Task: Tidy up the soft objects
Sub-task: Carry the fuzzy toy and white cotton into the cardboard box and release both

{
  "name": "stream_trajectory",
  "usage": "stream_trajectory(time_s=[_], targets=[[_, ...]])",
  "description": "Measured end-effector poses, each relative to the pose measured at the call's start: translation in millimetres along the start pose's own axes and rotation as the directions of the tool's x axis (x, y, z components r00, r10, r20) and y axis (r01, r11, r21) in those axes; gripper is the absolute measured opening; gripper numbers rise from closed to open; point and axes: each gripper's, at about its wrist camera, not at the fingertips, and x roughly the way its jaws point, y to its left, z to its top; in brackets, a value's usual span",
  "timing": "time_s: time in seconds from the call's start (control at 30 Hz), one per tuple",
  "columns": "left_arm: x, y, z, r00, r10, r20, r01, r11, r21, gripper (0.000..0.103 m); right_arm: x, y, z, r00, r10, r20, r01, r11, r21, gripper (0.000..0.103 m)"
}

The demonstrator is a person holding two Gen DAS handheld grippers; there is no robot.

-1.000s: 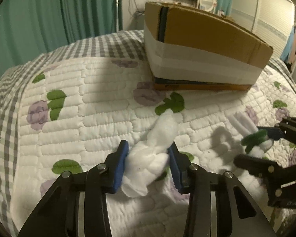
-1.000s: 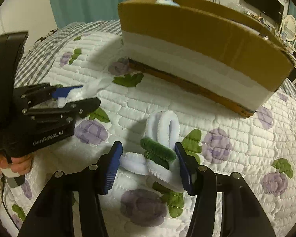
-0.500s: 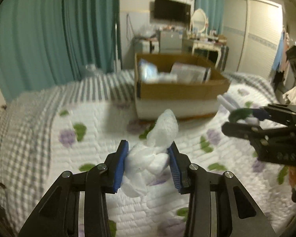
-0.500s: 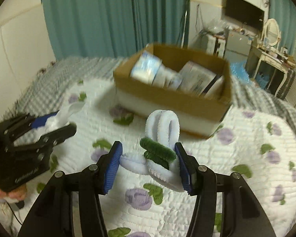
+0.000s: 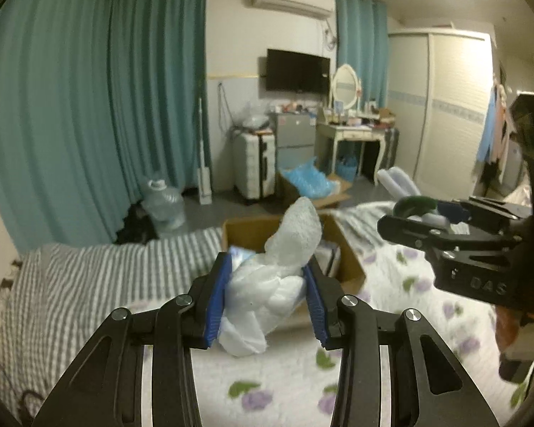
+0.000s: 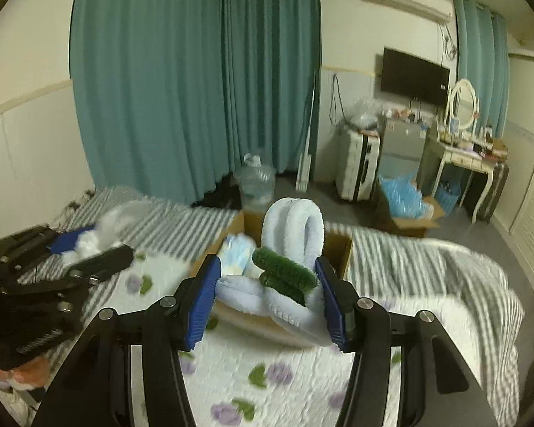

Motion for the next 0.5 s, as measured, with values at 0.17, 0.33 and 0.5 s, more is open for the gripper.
stream_trajectory(time_s=[0.17, 0.33, 0.5], targets=[[63.3, -3.6, 38.3, 1.000, 0.000, -0.007, 0.000, 1.000, 0.009, 0.039, 30.9, -17.5, 40.4, 0.999, -0.007, 0.045, 0.007, 1.000, 0.007, 0.054], [137.6, 0.0, 33.5, 0.998, 0.031, -0.053, -0.031, 1.000, -0.001, 0.039, 107.2, -44.3, 43.9, 1.000, -0.010, -0.007, 0.010, 0.999, 0.050, 0.054], [204.3, 1.3, -1.2, 0.988, 0.065, -0.139, -0.060, 0.997, 0.040, 0.039, 180.2, -66.3, 16.9, 0.994, 0.033, -0.106, -0.024, 0.996, 0.088, 0.056]])
